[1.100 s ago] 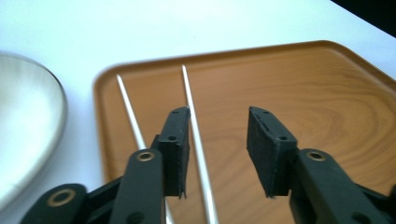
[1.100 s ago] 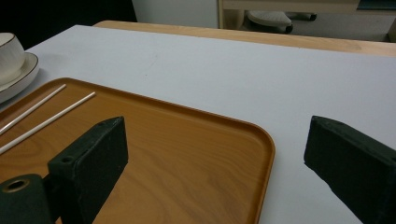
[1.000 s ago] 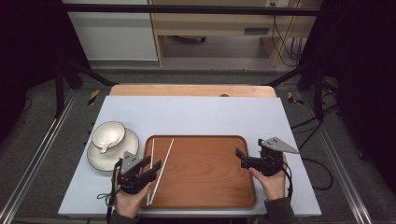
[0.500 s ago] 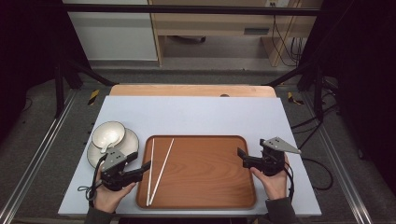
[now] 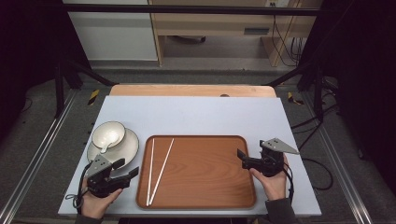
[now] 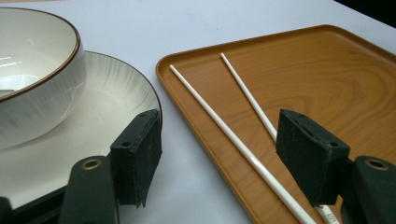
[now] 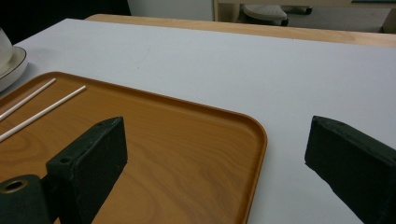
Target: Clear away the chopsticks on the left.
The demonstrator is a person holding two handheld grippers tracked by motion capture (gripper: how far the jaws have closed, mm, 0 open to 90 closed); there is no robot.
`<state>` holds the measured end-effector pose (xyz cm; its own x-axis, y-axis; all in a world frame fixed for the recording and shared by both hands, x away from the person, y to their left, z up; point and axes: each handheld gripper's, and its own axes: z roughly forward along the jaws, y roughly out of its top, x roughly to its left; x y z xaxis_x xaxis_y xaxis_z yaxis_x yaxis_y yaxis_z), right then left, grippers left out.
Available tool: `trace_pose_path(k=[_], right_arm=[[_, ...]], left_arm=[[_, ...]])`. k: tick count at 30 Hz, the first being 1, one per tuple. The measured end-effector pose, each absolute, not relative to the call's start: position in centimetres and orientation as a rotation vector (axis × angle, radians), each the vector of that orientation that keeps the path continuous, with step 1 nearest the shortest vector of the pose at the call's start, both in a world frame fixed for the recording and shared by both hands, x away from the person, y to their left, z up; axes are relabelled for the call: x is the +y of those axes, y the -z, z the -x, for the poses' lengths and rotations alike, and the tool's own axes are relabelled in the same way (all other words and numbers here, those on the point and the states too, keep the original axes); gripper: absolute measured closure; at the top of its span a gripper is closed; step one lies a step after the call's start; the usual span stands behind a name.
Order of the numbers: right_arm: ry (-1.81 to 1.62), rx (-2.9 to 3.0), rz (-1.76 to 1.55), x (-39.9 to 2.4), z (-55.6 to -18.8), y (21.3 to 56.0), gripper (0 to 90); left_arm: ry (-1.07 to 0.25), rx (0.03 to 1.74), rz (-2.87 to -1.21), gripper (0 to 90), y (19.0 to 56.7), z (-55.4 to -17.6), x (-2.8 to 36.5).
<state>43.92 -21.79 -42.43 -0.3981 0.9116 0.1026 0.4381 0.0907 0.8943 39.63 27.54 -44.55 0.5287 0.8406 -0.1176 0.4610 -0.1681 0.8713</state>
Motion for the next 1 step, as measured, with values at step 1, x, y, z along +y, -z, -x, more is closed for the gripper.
trace_pose_path(k=[1], right_arm=[[-1.268, 1.885, -1.325, -21.79, -43.95, 42.46, 5.9]], left_arm=[[-0.496, 1.078, -1.815, 30.8, 44.68, -39.59, 27.63]])
